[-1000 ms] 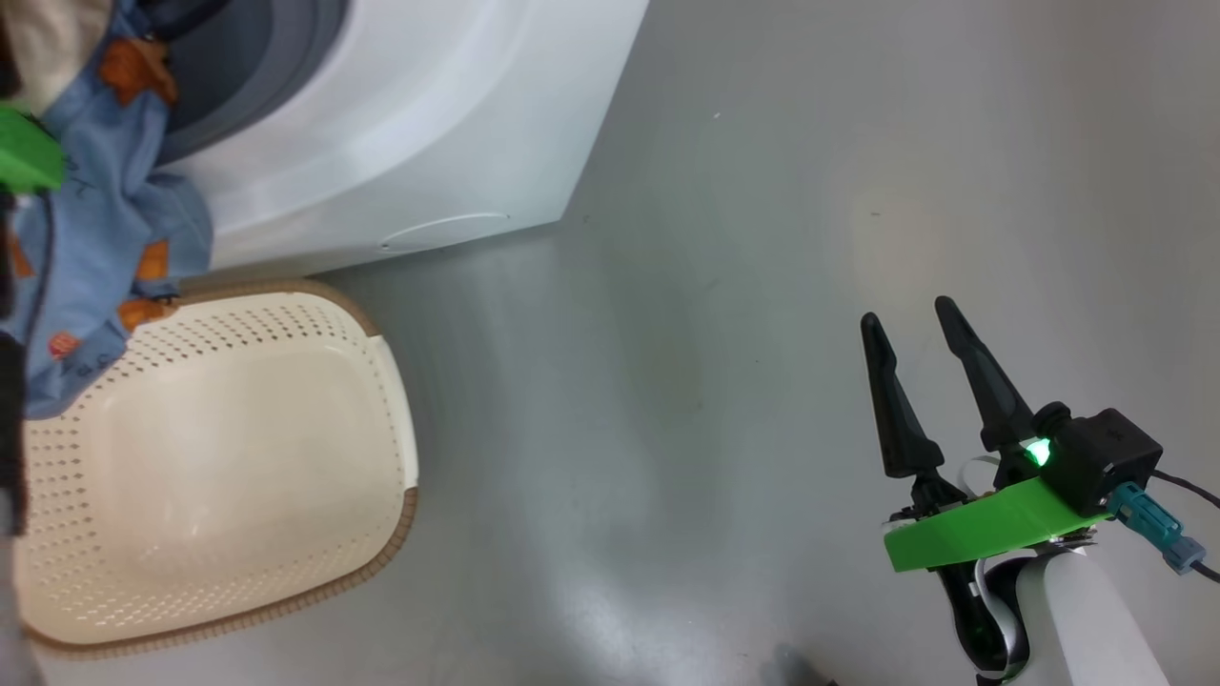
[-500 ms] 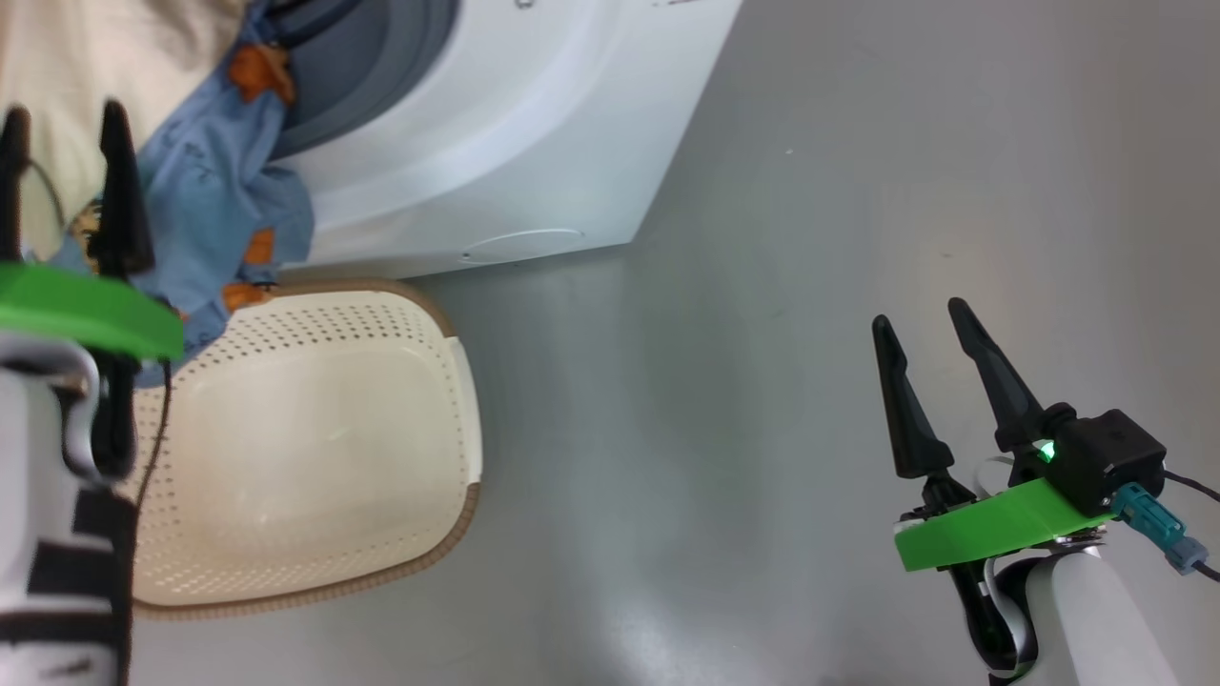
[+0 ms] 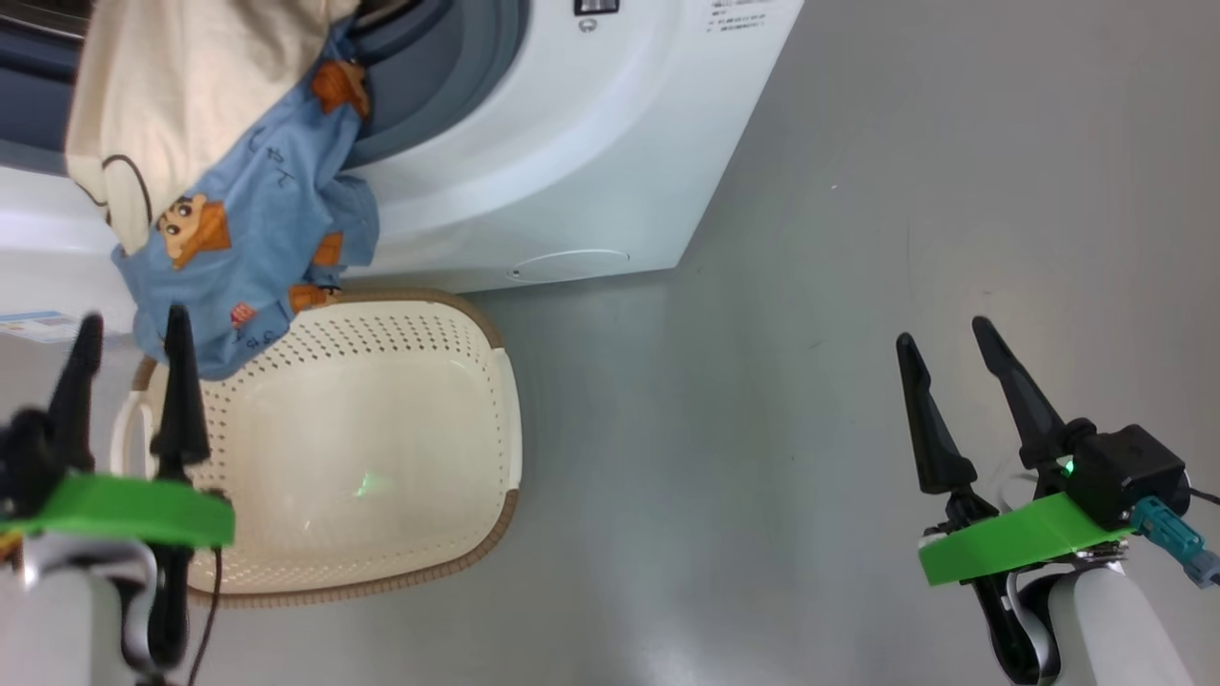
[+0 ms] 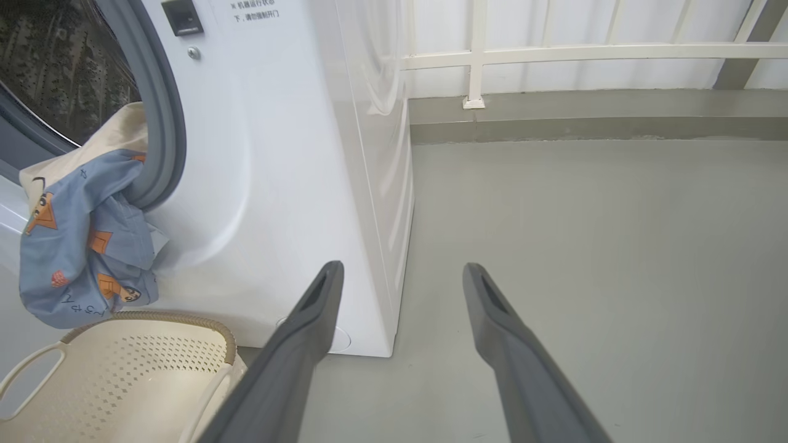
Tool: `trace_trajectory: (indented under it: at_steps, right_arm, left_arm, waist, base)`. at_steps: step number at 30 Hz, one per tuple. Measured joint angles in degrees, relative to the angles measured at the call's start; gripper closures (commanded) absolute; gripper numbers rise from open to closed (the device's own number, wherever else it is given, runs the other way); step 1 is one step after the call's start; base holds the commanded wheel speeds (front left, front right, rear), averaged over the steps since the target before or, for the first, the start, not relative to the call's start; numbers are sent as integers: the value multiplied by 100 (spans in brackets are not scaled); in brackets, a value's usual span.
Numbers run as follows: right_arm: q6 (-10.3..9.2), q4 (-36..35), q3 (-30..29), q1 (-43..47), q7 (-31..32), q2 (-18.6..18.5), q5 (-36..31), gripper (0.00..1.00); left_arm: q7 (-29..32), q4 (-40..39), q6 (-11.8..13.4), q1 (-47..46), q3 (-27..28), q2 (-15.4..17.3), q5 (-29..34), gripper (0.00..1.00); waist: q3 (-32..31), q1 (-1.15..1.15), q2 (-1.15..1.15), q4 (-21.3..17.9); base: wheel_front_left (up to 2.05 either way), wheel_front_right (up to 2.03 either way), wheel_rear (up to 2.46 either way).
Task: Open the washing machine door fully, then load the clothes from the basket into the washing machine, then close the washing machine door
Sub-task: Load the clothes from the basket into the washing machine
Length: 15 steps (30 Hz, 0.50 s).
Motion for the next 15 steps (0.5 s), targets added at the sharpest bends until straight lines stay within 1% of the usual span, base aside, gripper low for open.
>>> trace_trajectory:
  at_steps: [9,15]
  right_arm:
    - [0,-1,-52,119,0,-59,0,0]
    - [0,-20,-55,119,0,-57,0,0]
  left_arm:
    - [0,-743,0,966,377,-218,118,0]
    - [0,-928,0,1129,474,-296,119,0]
  waist:
    - [-123,0,0,16]
    - [-76,0,0,-2]
  base:
    - [0,0,0]
    - [0,0,0]
